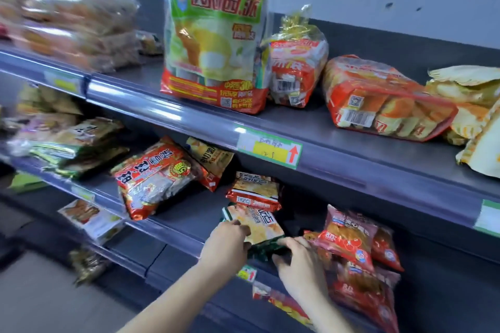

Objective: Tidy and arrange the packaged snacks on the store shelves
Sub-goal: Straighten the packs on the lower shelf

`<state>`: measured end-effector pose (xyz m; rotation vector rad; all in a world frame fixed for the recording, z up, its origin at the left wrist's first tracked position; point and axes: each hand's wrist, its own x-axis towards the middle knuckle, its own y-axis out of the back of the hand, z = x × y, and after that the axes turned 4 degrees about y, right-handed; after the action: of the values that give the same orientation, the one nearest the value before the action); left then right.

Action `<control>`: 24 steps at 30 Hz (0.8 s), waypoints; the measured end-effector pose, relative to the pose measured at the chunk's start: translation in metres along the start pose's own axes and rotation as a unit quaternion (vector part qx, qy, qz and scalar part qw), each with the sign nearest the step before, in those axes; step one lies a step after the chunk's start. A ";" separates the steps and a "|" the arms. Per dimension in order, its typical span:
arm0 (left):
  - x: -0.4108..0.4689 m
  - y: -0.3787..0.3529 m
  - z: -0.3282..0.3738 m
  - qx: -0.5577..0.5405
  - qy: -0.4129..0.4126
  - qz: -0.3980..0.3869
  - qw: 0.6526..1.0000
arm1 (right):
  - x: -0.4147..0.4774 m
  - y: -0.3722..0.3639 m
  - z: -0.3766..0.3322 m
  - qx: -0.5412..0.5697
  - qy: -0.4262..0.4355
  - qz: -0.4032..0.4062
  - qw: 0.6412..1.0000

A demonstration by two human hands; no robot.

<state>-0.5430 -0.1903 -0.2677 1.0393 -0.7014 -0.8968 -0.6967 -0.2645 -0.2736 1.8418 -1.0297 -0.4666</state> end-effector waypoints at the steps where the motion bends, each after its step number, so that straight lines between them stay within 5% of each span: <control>1: -0.005 0.009 -0.014 0.012 0.009 0.010 1.000 | 0.004 -0.006 -0.012 0.006 0.013 -0.009 1.000; 13: -0.016 0.075 -0.183 0.068 0.096 0.045 0.992 | 0.059 -0.086 -0.156 -0.004 0.085 -0.077 0.993; 21: 0.014 0.078 -0.270 0.076 0.088 0.018 0.993 | 0.105 -0.148 -0.221 0.037 0.004 -0.116 0.993; 24: 0.023 0.074 -0.289 0.071 0.085 0.002 0.994 | 0.123 -0.164 -0.238 0.114 -0.093 -0.130 0.981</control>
<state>-0.2699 -0.0731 -0.3003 1.2248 -0.6298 -0.7533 -0.3902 -0.2005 -0.2872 2.1836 -1.0035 -0.7127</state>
